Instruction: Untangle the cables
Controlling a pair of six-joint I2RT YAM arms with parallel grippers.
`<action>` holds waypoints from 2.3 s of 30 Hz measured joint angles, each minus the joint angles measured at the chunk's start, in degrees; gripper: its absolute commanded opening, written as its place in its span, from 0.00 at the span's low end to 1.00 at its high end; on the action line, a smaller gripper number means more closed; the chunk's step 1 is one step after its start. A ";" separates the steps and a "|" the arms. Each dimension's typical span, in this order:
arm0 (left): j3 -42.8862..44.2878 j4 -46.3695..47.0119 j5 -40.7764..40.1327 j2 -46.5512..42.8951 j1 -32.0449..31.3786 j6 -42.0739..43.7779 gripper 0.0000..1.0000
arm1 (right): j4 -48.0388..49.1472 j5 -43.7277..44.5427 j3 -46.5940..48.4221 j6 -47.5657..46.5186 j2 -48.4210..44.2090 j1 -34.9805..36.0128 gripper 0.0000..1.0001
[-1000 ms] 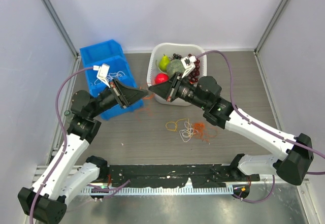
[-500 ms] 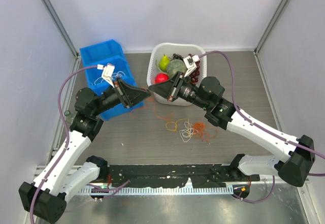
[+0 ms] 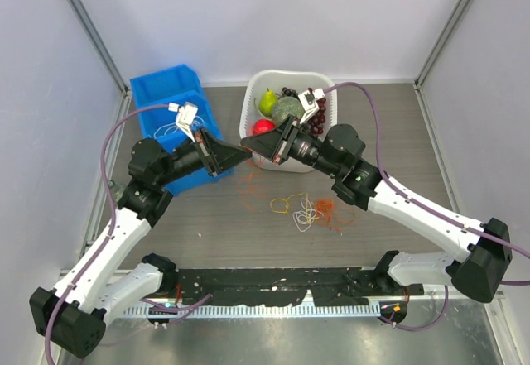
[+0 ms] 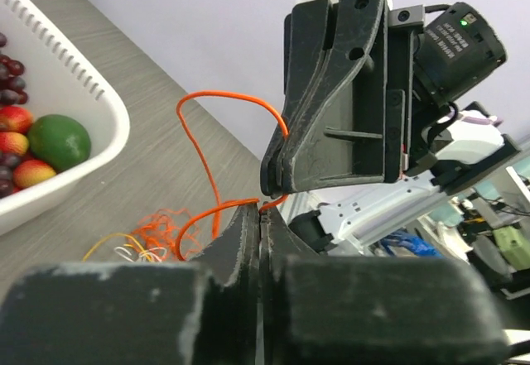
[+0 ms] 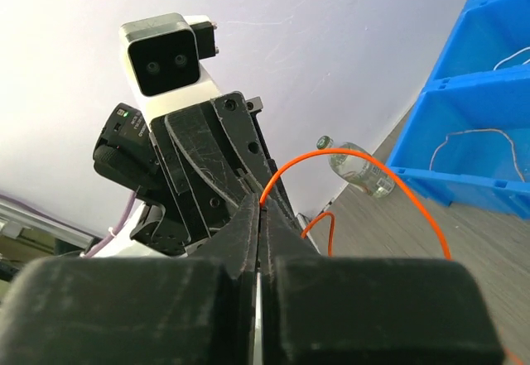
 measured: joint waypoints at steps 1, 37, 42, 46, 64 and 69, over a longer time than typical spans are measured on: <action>0.39 -0.79 -0.39 0.04 -0.11 0.68 0.00 | -0.02 0.09 0.00 -0.04 -0.02 0.00 0.28; 63.06 -20.90 -22.16 43.60 25.77 6.91 0.00 | -38.47 29.00 -30.69 -19.39 -36.13 0.17 0.76; 67.06 -20.22 -23.26 50.47 28.20 6.54 0.00 | -38.47 30.05 -30.69 -19.76 -36.79 0.17 0.76; 67.65 -18.32 -24.85 55.10 29.86 6.51 0.00 | -38.51 31.01 -30.69 -20.59 -36.81 0.17 0.76; 60.30 -8.04 -37.64 64.59 31.41 8.63 0.00 | -38.64 34.10 -29.64 -23.15 -31.89 0.17 0.76; 58.84 -8.59 -44.02 66.69 31.45 10.95 0.00 | -38.64 34.34 -29.64 -23.15 -31.95 0.17 0.76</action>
